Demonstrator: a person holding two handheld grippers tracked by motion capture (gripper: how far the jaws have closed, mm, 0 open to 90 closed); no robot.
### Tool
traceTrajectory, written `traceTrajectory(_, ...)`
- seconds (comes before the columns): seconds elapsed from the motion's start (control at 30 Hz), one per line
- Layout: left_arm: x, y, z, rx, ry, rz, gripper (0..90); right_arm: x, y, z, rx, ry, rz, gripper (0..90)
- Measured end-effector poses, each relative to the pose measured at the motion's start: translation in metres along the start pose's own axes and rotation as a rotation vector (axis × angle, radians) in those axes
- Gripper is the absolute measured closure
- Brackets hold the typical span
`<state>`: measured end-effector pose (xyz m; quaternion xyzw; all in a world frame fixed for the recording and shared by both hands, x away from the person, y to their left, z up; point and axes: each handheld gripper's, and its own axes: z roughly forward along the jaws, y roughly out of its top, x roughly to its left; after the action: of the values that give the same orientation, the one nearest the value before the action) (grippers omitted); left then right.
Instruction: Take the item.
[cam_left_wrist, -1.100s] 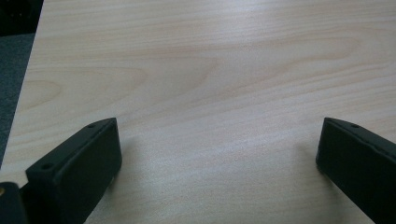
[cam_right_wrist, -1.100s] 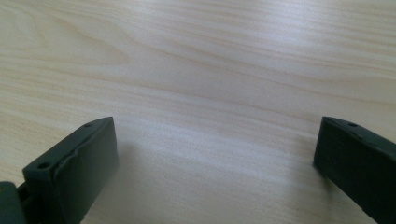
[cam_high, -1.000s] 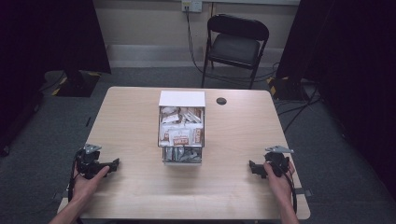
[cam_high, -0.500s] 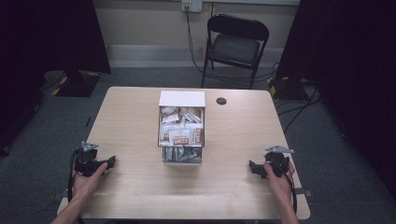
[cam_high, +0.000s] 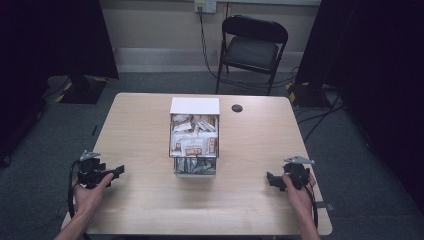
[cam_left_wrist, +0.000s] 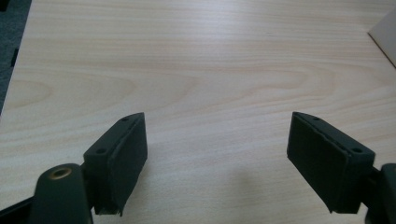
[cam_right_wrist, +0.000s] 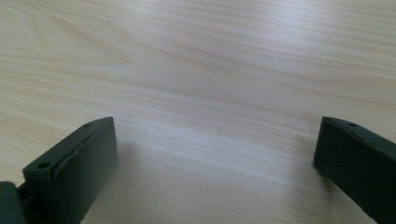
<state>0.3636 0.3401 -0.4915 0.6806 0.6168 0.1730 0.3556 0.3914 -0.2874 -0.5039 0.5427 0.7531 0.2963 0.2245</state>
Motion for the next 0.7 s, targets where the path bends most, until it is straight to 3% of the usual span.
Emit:
traceTrajectory(0.17,-0.006,0.004,-0.005,-0.016,-0.002,0.039,20.2,0.000,0.000,0.000,0.000,0.000,0.000,0.0)
traceTrajectory(0.27,-0.007,0.005,-0.007,-0.021,-0.012,0.042,20.5,0.000,0.000,0.000,0.000,0.000,0.000,0.0)
traceTrajectory(0.47,-0.011,0.010,-0.015,-0.051,-0.069,0.059,23.2,0.000,0.000,0.000,0.000,0.000,0.000,0.0)
traceTrajectory(0.5,-0.015,0.011,-0.018,-0.069,-0.070,0.087,23.6,0.000,0.000,0.000,0.000,0.000,0.000,0.0)
traceTrajectory(0.53,-0.015,0.011,-0.018,-0.069,-0.070,0.087,24.3,0.000,0.000,0.000,0.000,0.000,0.000,0.0)
traceTrajectory(0.57,-0.020,0.011,-0.017,-0.064,-0.081,0.121,25.8,0.000,0.000,0.000,0.000,0.000,0.000,0.0)
traceTrajectory(0.6,-0.020,0.011,-0.017,-0.064,-0.081,0.121,26.1,0.000,0.000,0.000,0.000,0.000,0.000,0.0)
traceTrajectory(0.7,-0.023,0.012,-0.017,-0.048,-0.141,0.118,26.2,0.000,0.000,0.000,0.000,0.000,0.000,0.0)
